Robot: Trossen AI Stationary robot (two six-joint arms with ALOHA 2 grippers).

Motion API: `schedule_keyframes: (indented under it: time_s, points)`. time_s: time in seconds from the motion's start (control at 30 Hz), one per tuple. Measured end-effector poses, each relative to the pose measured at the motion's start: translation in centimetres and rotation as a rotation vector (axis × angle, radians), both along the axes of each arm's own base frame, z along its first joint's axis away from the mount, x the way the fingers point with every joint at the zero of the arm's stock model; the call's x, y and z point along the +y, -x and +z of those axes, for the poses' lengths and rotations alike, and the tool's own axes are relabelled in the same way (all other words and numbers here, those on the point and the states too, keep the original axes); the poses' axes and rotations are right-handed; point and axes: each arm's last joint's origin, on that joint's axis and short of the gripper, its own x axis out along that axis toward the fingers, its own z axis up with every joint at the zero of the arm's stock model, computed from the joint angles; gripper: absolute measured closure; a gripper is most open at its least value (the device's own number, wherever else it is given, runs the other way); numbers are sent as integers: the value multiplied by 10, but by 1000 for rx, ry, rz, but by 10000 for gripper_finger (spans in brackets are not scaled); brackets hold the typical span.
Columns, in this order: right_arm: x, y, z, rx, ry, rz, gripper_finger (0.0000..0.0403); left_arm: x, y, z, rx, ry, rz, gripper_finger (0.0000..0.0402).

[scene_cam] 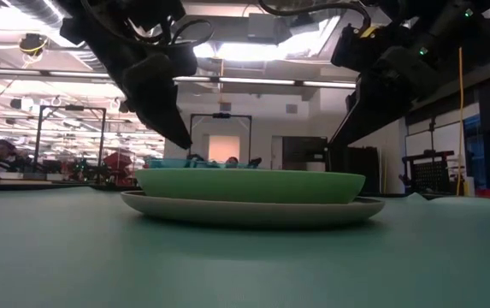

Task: Stack plastic plates
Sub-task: Return to Home Position

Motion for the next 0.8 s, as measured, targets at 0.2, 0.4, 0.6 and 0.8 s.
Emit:
schedule_keyframes:
  time_s: [0.2,0.4,0.6,0.8]
  points:
    - [1,1,2,3,-17,24,219,-7,8,40,-2,-65,-99,309]
    - [-3,12,28,-86,20,52,219,-18,29,78,-177,-185,-270,311]
    - [-9,35,59,-224,95,91,244,-19,63,71,-424,-281,-344,311]
    - [-15,65,60,-351,115,159,334,-10,100,33,-565,-280,-271,315]
